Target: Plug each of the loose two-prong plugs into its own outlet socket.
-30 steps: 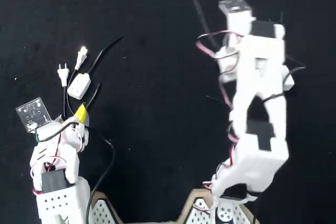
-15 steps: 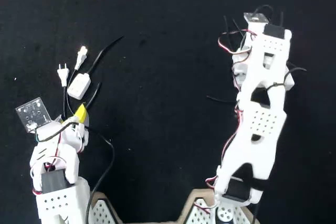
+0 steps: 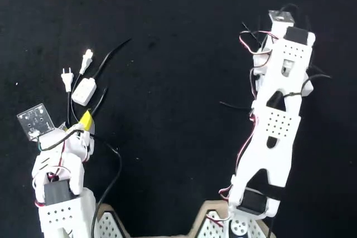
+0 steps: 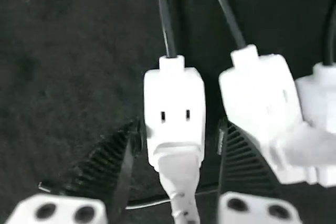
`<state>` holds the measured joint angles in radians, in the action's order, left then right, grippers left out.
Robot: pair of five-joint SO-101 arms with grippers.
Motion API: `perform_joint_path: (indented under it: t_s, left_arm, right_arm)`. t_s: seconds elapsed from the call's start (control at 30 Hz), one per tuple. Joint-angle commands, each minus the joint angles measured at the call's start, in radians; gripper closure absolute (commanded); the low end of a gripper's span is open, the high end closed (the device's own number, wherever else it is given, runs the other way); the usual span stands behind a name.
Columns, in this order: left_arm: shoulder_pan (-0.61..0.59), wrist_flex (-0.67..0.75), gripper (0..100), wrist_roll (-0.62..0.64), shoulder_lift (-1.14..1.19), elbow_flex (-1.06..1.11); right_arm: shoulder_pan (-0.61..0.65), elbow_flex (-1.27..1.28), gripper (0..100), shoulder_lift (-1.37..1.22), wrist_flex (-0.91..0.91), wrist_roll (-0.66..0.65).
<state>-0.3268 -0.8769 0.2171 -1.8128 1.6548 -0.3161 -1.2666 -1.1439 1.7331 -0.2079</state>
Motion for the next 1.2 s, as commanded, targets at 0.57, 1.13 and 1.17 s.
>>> perform_joint_path:
  t_s: [0.57, 1.13, 1.17]
  left_arm:
    - [-0.01, 0.011, 77, 0.008, -0.008, -0.01]
    - [-0.012, 0.006, 76, -0.071, -0.008, -0.012]
    - [-0.016, 0.006, 76, -0.072, -0.006, -0.016]
  right_arm:
    - [0.155, 0.727, 79.3, 1.153, 0.029, -0.078]
    - [0.603, 2.262, 79.4, 1.946, -0.77, -0.054]
    - [0.621, 2.307, 79.4, 1.951, -0.813, -0.034]
